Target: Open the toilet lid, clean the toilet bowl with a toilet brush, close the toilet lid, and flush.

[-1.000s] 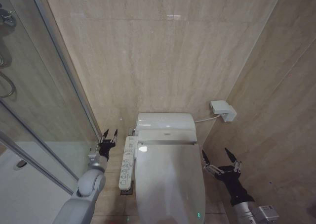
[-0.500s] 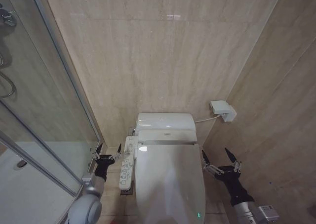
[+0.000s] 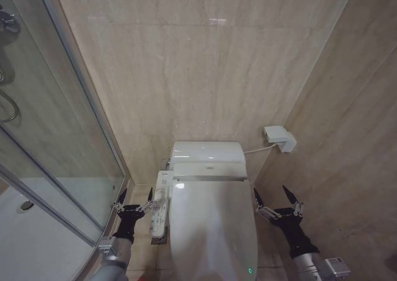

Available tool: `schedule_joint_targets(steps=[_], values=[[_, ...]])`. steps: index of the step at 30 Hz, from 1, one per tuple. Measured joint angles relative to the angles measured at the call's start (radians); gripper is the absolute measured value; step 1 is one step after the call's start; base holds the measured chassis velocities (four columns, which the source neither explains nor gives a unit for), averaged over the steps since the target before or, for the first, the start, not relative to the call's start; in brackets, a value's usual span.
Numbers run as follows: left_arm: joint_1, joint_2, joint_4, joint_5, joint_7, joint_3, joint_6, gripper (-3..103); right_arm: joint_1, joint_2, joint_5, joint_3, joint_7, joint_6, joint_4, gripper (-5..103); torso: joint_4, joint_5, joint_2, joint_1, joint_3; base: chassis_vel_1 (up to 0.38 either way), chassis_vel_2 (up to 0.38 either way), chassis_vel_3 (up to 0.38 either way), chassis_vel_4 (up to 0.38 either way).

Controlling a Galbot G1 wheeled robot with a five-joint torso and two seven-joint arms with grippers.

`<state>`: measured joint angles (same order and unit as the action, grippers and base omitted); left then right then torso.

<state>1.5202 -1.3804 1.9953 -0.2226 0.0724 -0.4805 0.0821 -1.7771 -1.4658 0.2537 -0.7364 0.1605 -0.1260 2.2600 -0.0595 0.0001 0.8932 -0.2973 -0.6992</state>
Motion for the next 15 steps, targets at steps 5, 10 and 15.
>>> schedule_joint_targets(steps=[5, 10, 15], values=[[0.016, -0.024, 0.001, 0.042, 0.000, -0.013, 0.023, 100, 0.000, 0.000, 0.000, 0.000, 0.000, 0.000, 0.000, 100, 0.0000, 0.0000, 0.000, 0.000, 0.000, 0.073, -0.089, -0.081, 0.070], [0.029, -0.025, 0.004, 0.066, -0.004, -0.022, 0.038, 100, 0.000, 0.000, 0.000, 0.000, 0.000, 0.000, 0.000, 100, 0.0001, 0.0000, 0.000, 0.000, 0.000, 0.111, -0.102, -0.108, 0.110], [0.037, -0.013, 0.003, 0.070, -0.011, -0.028, 0.053, 100, 0.000, 0.000, 0.000, 0.000, 0.000, 0.000, 0.000, 100, 0.0000, 0.0000, 0.000, 0.000, 0.000, 0.092, -0.075, -0.085, 0.077]])
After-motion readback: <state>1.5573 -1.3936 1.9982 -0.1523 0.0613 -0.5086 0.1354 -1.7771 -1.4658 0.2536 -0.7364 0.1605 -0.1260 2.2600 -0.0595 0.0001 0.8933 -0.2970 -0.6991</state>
